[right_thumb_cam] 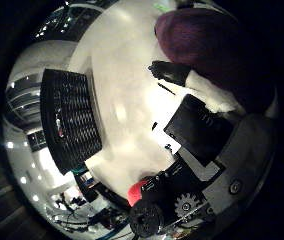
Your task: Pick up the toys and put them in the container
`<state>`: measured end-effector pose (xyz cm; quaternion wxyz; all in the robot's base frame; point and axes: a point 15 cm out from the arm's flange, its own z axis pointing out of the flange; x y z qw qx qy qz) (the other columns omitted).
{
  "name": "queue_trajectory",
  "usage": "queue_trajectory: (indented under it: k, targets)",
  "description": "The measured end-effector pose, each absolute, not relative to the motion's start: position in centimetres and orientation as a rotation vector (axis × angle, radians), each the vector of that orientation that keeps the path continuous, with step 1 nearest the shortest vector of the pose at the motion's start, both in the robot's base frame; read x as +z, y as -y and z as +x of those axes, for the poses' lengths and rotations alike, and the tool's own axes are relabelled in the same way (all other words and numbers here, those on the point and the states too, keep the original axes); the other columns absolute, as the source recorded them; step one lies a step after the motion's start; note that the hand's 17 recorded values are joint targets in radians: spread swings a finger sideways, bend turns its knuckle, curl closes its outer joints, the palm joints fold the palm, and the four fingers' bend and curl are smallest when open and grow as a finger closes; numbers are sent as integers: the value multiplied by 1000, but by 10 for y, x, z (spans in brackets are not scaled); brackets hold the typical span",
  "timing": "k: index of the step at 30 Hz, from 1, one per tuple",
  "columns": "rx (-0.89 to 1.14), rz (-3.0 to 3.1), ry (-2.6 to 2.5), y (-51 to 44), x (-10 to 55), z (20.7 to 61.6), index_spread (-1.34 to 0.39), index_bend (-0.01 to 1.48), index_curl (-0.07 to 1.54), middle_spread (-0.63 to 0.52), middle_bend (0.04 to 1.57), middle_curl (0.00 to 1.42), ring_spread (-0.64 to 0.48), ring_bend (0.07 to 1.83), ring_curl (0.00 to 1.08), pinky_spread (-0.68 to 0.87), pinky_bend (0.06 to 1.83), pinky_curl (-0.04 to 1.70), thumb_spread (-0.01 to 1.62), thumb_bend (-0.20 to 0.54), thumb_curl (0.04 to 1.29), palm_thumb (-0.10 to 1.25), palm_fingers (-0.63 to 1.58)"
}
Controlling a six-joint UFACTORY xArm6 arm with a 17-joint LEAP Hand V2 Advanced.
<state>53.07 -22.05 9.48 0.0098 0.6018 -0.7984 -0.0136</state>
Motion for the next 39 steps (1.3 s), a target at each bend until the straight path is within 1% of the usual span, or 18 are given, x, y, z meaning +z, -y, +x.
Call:
queue_trajectory:
  k: [1, 2, 4, 6, 11, 15, 19, 23, 27, 32, 37, 38, 39]
  targets:
    - [-11, 1876, 2502, 227, 108, 530, -383, 791, 536, -208, 1006, 612, -256, 1120, 522, -344, 1120, 522, 901, 3, 401, 954, 1346]
    - [18, 1870, 2514, 235, 121, 528, -372, 840, 565, -200, 1045, 627, -253, 1156, 537, -333, 1156, 544, 893, -6, 413, 972, 1309]
    - [47, 1868, 2523, 240, 145, 521, -349, 912, 618, -185, 1129, 656, -244, 1222, 568, -297, 1223, 595, 872, -15, 442, 992, 1241]
    - [44, 1864, 2523, 241, 170, 506, -332, 947, 643, -174, 1167, 668, -237, 1253, 584, -281, 1249, 621, 864, -16, 458, 1002, 1218]
    - [93, 1894, 2524, 237, 234, 482, -308, 1005, 688, -157, 1238, 688, -224, 1313, 617, -249, 1286, 684, 873, -9, 494, 1044, 1163]
    - [133, 1947, 2506, 218, 288, 461, -283, 1057, 735, -138, 1301, 707, -219, 1352, 651, -224, 1296, 764, 914, -15, 526, 1073, 1105]
    - [190, 2065, 2448, 170, 340, 452, -271, 1073, 758, -132, 1319, 710, -219, 1362, 669, -210, 1275, 820, 927, -16, 546, 1073, 1094]
    - [245, 2231, 2411, 106, 382, 457, -265, 1077, 770, -130, 1326, 712, -221, 1368, 682, -203, 1250, 874, 932, -15, 563, 1069, 1083]
    - [221, 2360, 2375, 37, 398, 461, -259, 1075, 776, -130, 1328, 712, -216, 1364, 691, -200, 1229, 916, 929, -17, 576, 1064, 1082]
    - [158, 2486, 2285, -57, 395, 463, -258, 1069, 785, -129, 1335, 711, -220, 1361, 698, -204, 1203, 952, 937, -20, 582, 1052, 1080]
    - [169, 2612, 2222, -138, 373, 489, -261, 1056, 791, -127, 1327, 705, -223, 1338, 698, -224, 1158, 971, 1001, -22, 553, 1012, 1090]
    - [173, 2631, 2211, -150, 367, 494, -262, 1038, 784, -127, 1323, 697, -224, 1319, 688, -241, 1125, 951, 1018, -24, 538, 998, 1101]
    - [177, 2656, 2194, -163, 360, 499, -276, 960, 764, -125, 1308, 681, -224, 1293, 667, -274, 1080, 914, 1037, -30, 519, 969, 1086]
